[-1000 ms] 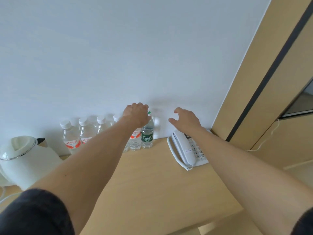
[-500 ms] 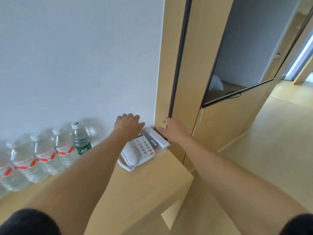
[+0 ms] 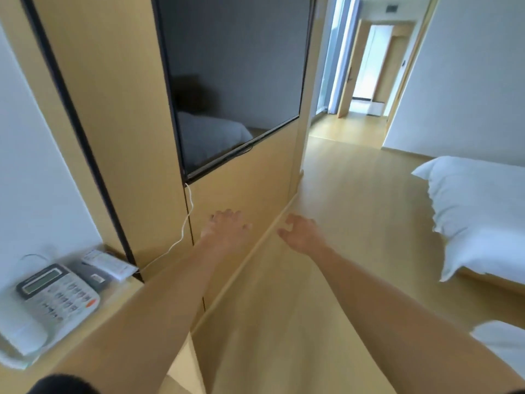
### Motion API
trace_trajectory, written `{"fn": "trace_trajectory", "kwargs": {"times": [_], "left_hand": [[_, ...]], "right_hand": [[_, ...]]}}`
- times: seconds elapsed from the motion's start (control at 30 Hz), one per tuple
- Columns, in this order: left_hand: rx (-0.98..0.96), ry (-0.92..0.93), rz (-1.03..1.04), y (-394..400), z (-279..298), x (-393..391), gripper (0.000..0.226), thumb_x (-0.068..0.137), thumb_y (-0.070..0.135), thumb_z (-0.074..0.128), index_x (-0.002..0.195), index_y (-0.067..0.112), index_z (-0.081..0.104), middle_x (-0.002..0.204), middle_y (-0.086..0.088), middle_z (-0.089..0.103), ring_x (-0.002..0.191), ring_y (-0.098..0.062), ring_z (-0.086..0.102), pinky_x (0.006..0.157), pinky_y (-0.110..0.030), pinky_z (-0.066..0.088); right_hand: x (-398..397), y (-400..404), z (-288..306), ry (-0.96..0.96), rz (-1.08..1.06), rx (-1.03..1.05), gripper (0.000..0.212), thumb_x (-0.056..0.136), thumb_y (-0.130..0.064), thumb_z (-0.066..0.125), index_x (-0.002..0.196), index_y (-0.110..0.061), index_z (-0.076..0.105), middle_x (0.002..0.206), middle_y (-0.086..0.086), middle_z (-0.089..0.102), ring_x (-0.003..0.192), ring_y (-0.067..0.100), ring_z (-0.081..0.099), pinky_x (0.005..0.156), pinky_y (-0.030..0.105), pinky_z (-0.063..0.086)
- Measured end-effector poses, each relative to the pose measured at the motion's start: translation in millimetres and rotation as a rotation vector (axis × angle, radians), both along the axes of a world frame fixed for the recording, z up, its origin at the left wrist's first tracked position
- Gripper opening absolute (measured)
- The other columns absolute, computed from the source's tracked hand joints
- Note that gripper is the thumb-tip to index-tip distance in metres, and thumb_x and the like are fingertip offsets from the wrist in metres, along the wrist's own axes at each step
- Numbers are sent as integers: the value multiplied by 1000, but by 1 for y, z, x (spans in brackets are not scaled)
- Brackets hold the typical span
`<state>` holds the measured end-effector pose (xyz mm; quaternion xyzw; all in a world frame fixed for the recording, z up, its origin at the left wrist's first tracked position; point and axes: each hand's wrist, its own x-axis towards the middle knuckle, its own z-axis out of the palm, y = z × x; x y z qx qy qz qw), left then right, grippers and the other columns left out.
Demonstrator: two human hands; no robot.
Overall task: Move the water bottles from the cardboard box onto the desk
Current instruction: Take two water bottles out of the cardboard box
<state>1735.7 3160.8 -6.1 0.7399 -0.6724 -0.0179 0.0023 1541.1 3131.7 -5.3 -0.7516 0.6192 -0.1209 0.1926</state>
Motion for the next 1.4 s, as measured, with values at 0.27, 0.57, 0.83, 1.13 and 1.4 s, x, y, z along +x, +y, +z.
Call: {"fn": "trace_trajectory", "kwargs": {"times": [0.27, 0.57, 0.83, 1.13, 1.4], "left_hand": [[20, 23, -239, -75, 1, -154, 50, 103, 46, 35, 141, 18, 53, 141, -10, 56, 130, -29, 51, 106, -38, 38], [26, 121, -460, -184, -4, -258, 49, 104, 48, 32, 142, 22, 48, 141, -7, 52, 128, -28, 51, 104, -37, 38], [-1, 83, -546, -333, 8, -296, 48, 105, 47, 35, 142, 20, 48, 137, -8, 54, 125, -29, 53, 102, -35, 41], [76, 24, -632, -491, 17, -368, 52, 105, 47, 32, 149, 21, 40, 148, -9, 47, 134, -30, 46, 106, -38, 39], [119, -11, -621, -609, 1, -435, 53, 104, 49, 35, 152, 28, 35, 149, -8, 45, 135, -31, 45, 106, -41, 38]], "right_hand": [[-156, -22, 0, 67, -287, -23, 54, 96, -50, 57, 140, -18, 54, 140, 9, 60, 132, 29, 52, 103, 37, 44], [-252, -87, -9, 67, -503, 64, 58, 96, -50, 56, 146, -22, 46, 140, 4, 57, 130, 23, 51, 100, 37, 44], [-290, -220, 2, 58, -616, 98, 57, 95, -50, 56, 145, -24, 45, 138, 2, 57, 121, 22, 57, 93, 36, 50], [-344, -357, 4, 29, -708, 100, 57, 98, -53, 49, 148, -25, 42, 145, 2, 52, 122, 24, 57, 99, 41, 49], [-422, -469, -16, 41, -715, 116, 62, 97, -55, 49, 151, -27, 37, 148, 3, 49, 134, 26, 48, 104, 41, 45]]}}
